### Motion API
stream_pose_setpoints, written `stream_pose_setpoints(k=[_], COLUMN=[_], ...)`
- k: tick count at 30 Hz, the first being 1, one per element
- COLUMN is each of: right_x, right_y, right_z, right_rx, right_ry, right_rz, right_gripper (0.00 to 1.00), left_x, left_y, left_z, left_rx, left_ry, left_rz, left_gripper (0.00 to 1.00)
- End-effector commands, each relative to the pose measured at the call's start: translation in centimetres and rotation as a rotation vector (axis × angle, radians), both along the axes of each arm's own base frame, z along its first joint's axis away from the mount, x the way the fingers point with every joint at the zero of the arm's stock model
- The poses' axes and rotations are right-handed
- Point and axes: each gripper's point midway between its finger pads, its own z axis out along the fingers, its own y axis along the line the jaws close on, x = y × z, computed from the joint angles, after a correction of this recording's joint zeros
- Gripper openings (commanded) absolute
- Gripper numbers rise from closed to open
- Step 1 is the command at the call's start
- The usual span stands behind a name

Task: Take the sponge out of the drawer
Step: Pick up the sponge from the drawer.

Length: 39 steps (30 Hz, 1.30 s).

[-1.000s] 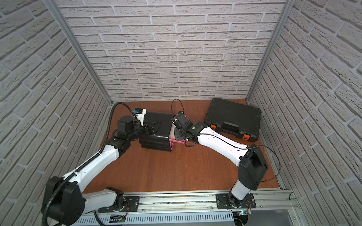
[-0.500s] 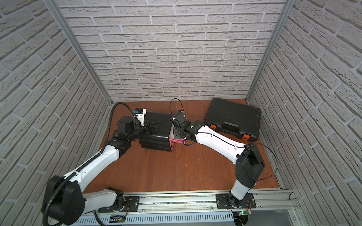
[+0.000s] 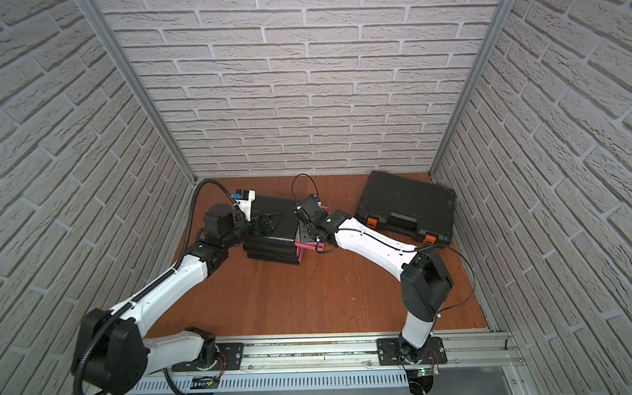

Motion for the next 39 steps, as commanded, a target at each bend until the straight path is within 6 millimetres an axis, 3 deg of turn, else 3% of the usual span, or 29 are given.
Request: stream_pose_setpoints(k=[1, 2, 9, 14, 21, 29, 39], right_x=[0.1, 0.1, 0.3, 0.4, 0.4, -0.3, -2.7], right_y=[1.1, 1.2, 0.9, -0.1, -1.4, -2.4, 0.4], right_z=[-0.8, -0.9, -0.7, 0.8, 5.1, 7.7, 11.3], right_rx=[0.023, 0.023, 0.019, 0.002, -0.052, -0.083, 0.011], right_ry=[0.015, 0.015, 0.0, -0.058, -0.152, -0.211, -0.301], right_rz=[0.011, 0.012, 0.007, -0.011, 0.037, 0.095, 0.438], right_gripper=[0.47, 0.44, 0.03, 0.03, 0.03, 0.03, 0.03], left_x=[-0.9, -1.0, -1.6, -2.0, -2.2, -2.2, -2.1], left_y=[0.0, -0.1, -0.9, -0.8, -1.0, -0.9, -2.8], left_z=[-1.8, -1.7, 0.0, 1.4, 3.7, 5.3, 5.9], left_rx=[-0.006, -0.008, -0.067, -0.078, -0.075, -0.03, -0.013], left_ry=[0.059, 0.058, 0.035, 0.018, 0.018, 0.029, 0.068], left_rz=[-0.012, -0.016, -0.066, -0.069, -0.089, -0.094, -0.226], left_gripper=[0.98, 0.98, 0.98, 0.98, 0.98, 0.98, 0.98])
